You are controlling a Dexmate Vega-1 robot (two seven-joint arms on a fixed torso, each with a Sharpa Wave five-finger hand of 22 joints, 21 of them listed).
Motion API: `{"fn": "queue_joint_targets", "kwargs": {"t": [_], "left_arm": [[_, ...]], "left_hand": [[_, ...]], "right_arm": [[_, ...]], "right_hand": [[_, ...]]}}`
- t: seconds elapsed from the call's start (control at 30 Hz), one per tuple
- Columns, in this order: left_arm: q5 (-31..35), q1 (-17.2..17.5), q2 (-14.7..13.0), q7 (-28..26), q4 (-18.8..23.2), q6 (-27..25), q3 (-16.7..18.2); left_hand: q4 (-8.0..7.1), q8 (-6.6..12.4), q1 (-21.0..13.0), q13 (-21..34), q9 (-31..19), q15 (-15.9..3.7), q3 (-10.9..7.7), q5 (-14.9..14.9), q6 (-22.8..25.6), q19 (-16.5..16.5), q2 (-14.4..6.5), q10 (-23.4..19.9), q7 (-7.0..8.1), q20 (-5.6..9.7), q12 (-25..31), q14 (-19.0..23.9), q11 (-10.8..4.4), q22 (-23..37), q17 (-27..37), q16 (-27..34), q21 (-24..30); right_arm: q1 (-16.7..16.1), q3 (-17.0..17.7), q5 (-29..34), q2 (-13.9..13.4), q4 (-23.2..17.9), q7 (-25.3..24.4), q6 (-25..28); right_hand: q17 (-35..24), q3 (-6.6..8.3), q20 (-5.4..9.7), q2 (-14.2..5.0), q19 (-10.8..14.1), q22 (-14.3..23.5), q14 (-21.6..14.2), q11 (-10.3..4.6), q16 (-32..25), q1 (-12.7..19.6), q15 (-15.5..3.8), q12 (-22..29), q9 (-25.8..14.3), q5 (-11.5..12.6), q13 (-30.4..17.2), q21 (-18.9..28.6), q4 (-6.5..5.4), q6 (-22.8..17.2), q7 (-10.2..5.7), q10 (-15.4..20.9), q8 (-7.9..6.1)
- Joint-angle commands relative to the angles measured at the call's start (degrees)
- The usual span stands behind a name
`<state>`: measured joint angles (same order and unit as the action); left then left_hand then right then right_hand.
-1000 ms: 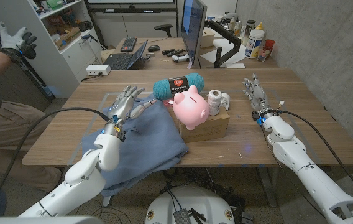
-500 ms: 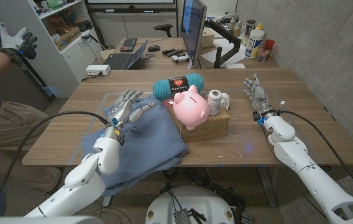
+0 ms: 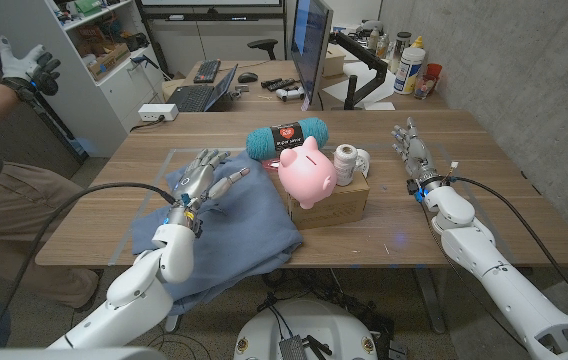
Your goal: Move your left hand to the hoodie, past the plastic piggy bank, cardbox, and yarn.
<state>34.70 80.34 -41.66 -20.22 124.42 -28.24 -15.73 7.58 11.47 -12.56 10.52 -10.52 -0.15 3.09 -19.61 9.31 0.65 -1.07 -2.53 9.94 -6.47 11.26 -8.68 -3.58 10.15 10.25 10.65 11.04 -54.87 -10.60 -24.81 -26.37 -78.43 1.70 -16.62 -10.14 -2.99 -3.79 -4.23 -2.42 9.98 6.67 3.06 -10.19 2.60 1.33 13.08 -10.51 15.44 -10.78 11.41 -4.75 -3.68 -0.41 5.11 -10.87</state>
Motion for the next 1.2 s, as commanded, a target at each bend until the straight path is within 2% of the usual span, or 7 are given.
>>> {"fn": "queue_joint_targets", "kwargs": {"t": [0.03,1.0,1.2], "left_arm": [[-0.91,-0.07,0.28,0.33,-0.46,-0.31,-1.06],[-2.15,2.09,-0.11,-1.25,0.48,-0.42,-0.95],[-2.22,2.42,-0.24,-1.14,0.57,-0.56,-0.88]], "left_hand": [[0.15,-0.22,-0.75,0.23,-0.28,0.10,0.26,0.26,-0.37,-0.28,-0.06,-0.06,0.10,0.01,0.34,-0.45,0.14,0.10,0.11,0.10,0.18],[0.10,-0.21,-0.95,0.24,-0.29,0.13,0.30,0.32,-0.38,-0.18,-0.08,-0.04,0.06,0.16,0.29,-0.53,0.10,0.11,0.13,0.14,0.17],[0.06,-0.86,-1.01,0.24,-0.30,0.18,0.33,0.36,-2.22,0.27,-0.09,-0.15,0.40,-0.20,0.32,-0.56,0.24,0.11,0.14,0.16,0.03]], "right_arm": [[-0.14,-0.10,0.44,-0.39,-0.57,-0.55,0.48],[-0.13,-0.80,1.31,-0.64,-0.94,-1.24,1.25],[-0.17,-0.83,1.24,-0.60,-0.92,-1.13,1.31]], "right_hand": [[-0.18,-0.46,-0.36,-0.01,-0.45,0.34,0.41,0.15,-0.14,-0.36,-0.09,-0.13,-0.31,-0.01,-0.24,-0.17,-0.18,0.07,0.23,-0.21,-0.01],[-0.16,-0.53,-0.38,-0.13,-0.64,0.34,0.49,0.26,-0.21,-0.44,-0.18,-0.01,-0.31,0.08,-0.24,-0.21,-0.28,-0.21,0.21,0.02,-0.18],[-0.16,-0.53,-0.33,-0.17,-0.60,0.34,0.43,0.26,-0.24,-0.44,-0.18,-0.01,-0.31,0.10,-0.23,-0.18,-0.30,-0.27,0.20,0.00,-0.20]]}}
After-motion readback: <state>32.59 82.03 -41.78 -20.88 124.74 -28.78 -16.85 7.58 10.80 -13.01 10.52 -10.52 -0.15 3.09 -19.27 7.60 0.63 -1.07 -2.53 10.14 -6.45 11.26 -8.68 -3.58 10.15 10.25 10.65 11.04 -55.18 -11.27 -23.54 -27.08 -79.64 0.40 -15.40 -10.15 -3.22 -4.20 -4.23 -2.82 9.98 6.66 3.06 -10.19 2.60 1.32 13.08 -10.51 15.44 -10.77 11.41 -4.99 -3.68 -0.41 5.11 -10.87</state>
